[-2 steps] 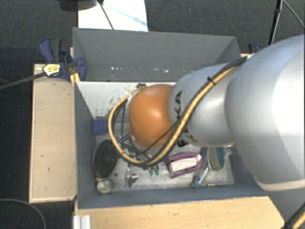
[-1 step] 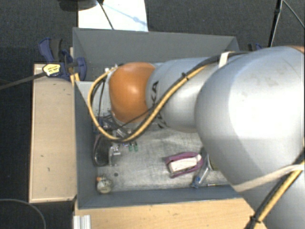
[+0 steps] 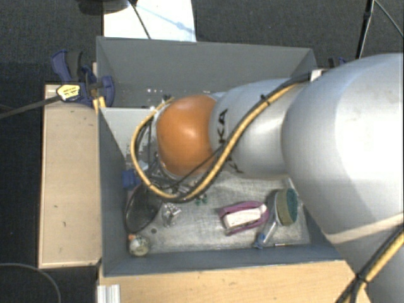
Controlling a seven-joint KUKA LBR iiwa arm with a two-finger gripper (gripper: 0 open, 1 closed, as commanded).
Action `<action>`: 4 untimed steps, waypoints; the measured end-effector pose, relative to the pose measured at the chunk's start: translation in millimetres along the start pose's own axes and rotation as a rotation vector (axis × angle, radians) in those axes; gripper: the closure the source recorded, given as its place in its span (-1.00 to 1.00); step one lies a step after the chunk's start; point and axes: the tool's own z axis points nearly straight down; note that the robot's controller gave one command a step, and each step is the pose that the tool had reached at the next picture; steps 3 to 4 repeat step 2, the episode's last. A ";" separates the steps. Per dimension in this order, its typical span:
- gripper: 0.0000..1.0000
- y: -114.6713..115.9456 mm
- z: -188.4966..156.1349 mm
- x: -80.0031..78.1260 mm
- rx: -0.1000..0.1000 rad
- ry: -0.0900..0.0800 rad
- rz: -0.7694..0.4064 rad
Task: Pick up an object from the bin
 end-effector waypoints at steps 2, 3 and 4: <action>1.00 -1.0 -169.0 -1.5 -0.018 0.011 -0.234; 1.00 -1.0 -169.0 -1.5 -0.018 0.011 -0.234; 1.00 -1.0 -169.0 -1.5 -0.018 0.011 -0.234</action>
Offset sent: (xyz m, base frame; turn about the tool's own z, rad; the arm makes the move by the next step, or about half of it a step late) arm 0.0000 0.0000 0.0000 0.0000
